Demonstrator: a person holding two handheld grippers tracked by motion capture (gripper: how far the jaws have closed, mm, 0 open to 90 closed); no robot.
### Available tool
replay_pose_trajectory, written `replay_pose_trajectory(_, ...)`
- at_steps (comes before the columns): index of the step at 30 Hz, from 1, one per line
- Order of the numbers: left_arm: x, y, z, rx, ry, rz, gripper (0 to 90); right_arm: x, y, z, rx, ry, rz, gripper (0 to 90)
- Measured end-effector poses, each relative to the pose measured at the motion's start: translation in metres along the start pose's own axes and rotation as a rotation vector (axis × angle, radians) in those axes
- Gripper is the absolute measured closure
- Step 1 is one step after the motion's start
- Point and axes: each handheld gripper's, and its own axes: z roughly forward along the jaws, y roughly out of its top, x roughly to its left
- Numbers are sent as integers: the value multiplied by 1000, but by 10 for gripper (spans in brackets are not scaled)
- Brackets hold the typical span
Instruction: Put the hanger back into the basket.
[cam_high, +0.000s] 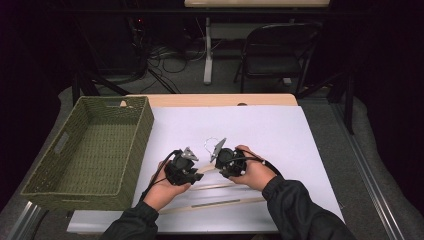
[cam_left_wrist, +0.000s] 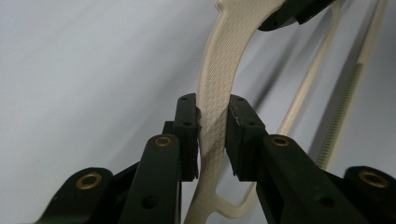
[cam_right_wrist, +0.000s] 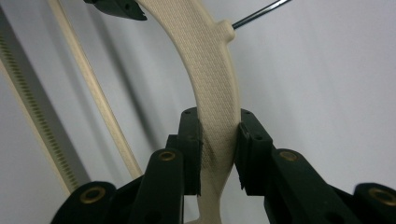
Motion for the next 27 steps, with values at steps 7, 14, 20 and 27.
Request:
replay_pose_trajectory(7, -2, -3, -14, 3, -47, 18, 573, 7, -1, -11, -37, -36, -41, 744)
replay_pose_trajectory(14, -3, -13, -25, 30, -100, 32, 510, 15, -4, -19, -48, -72, -74, 745)
replay_pose_trajectory(20, -3, -19, -22, 58, -142, 29, 532, 20, -6, -24, -59, -83, -93, 746)
replay_pose_trajectory(27, -3, -23, -18, 90, -164, 43, 551, 24, -6, -28, -72, -87, -108, 748)
